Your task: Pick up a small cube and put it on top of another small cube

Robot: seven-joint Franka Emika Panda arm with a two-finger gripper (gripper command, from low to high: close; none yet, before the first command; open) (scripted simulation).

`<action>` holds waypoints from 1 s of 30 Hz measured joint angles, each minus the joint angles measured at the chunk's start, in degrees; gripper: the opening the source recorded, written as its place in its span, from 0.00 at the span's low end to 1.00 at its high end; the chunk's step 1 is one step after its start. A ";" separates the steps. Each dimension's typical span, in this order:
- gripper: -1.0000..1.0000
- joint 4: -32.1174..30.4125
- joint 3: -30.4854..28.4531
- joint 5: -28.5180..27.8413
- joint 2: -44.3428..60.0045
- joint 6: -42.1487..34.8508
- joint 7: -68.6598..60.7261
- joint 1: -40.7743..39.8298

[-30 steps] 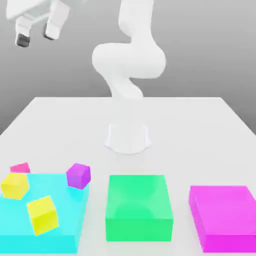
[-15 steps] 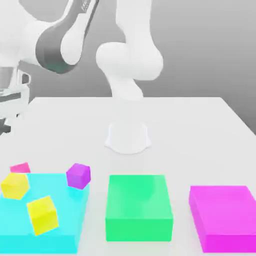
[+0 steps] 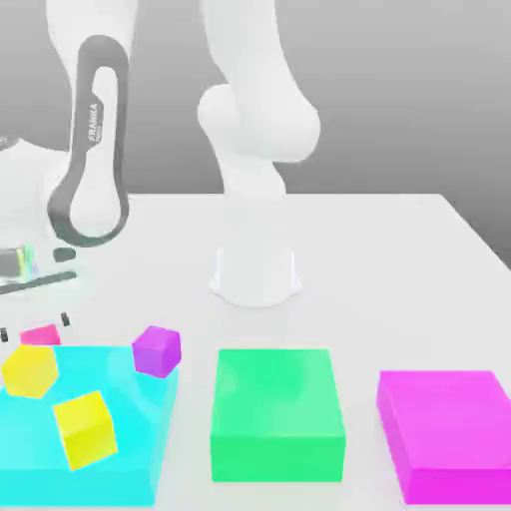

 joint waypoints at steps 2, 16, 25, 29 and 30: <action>0.00 0.00 0.00 0.00 0.00 0.03 0.00 0.00; 0.00 -3.56 0.48 -5.62 -16.56 -12.89 -0.62 4.12; 0.00 -9.09 5.58 -4.54 -34.94 -25.73 -18.49 16.94; 0.00 -11.48 6.49 -3.04 -41.39 -29.78 -26.40 23.79; 0.00 -11.96 6.64 -2.93 -40.54 -28.44 -27.05 24.27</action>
